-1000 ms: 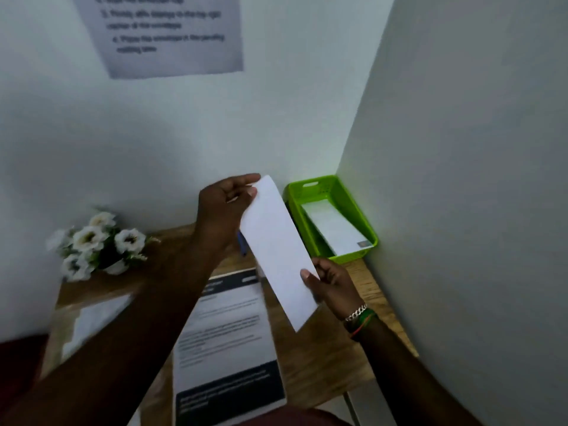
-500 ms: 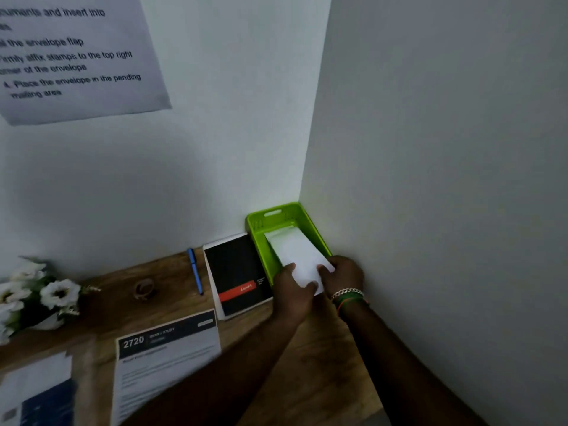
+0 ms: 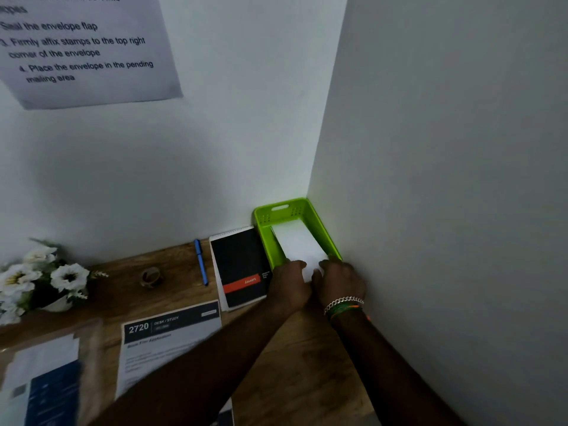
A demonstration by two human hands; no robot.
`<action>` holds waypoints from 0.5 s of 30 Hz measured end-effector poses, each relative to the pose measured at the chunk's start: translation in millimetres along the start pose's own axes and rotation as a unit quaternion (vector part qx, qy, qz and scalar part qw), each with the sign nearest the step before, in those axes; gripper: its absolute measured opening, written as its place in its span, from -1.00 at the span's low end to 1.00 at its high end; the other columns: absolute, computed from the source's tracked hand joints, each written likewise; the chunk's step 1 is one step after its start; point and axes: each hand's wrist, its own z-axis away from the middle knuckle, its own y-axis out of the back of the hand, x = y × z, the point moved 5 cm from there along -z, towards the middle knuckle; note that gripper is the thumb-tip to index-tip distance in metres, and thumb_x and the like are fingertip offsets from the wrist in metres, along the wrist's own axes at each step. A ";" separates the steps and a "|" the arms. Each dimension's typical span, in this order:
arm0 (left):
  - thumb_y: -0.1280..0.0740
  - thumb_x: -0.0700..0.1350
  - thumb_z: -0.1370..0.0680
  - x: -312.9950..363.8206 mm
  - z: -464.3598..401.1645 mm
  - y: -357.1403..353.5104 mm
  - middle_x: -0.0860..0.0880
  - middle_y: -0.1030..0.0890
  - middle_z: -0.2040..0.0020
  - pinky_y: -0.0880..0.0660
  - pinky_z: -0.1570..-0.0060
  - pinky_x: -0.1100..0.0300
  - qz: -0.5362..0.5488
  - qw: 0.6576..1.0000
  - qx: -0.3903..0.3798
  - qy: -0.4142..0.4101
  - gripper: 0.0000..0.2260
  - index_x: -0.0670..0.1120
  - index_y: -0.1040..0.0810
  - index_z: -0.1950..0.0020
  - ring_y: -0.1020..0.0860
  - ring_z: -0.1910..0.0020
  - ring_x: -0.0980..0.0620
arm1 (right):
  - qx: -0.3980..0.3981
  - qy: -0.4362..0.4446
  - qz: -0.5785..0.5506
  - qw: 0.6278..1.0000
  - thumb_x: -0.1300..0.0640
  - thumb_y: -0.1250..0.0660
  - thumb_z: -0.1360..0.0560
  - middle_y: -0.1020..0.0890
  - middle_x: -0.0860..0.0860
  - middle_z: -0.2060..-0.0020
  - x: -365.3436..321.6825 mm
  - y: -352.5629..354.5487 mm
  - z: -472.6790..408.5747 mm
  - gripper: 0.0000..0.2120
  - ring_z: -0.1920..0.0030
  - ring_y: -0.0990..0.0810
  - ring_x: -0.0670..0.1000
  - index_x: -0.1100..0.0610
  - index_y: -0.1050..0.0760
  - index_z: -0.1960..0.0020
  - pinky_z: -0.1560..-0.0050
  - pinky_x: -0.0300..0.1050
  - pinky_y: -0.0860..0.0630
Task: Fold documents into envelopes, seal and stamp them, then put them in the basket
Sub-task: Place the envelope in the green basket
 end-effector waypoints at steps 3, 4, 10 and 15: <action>-0.44 -0.18 -0.52 -12.0 17.9 15.6 -0.05 -0.62 -0.26 -0.46 -0.31 0.12 0.075 0.994 0.062 -0.052 -0.71 -0.10 -0.63 -0.25 -0.56 -0.27 -0.03 | 0.100 0.029 -0.078 0.992 0.00 -0.36 -0.48 -0.64 -0.03 -0.19 -4.9 10.1 14.3 -0.76 -0.25 -0.50 0.11 0.00 -0.65 -0.11 -0.01 0.04 -0.60; -0.43 -0.23 -0.52 -21.2 28.6 25.5 -0.01 -0.63 -0.22 -0.51 -0.24 0.13 0.107 0.987 0.092 -0.074 -0.75 -0.06 -0.66 -0.18 -0.59 -0.20 0.01 | 0.153 0.062 -0.100 0.981 0.04 -0.37 -0.47 -0.67 -0.05 -0.14 -11.2 16.3 22.2 -0.80 -0.20 -0.51 0.10 0.01 -0.67 -0.06 0.04 0.02 -0.60; -0.36 -0.24 -0.50 -139.8 96.0 107.6 0.02 -0.63 -0.09 -0.50 -0.14 0.16 0.049 0.960 0.264 -0.082 -0.82 -0.04 -0.67 -0.04 -0.56 -0.13 0.07 | 0.163 0.246 -0.206 0.933 0.14 -0.37 -0.49 -0.66 -0.01 0.14 -90.3 7.6 63.1 -0.90 0.07 -0.56 0.05 0.05 -0.64 0.03 0.08 -0.04 -0.51; -0.33 0.20 -0.47 -249.8 129.7 156.9 -0.08 -0.57 -0.28 -0.45 -0.22 0.04 -0.131 0.975 0.178 0.035 -0.49 -0.04 -0.55 -0.33 -0.52 -0.27 -0.18 | -0.174 0.240 -0.166 0.940 0.10 -0.45 -0.44 -0.67 0.05 -0.07 -159.7 -78.3 75.6 -0.74 -0.10 -0.61 0.06 0.05 -0.64 -0.12 -0.15 -0.03 -0.54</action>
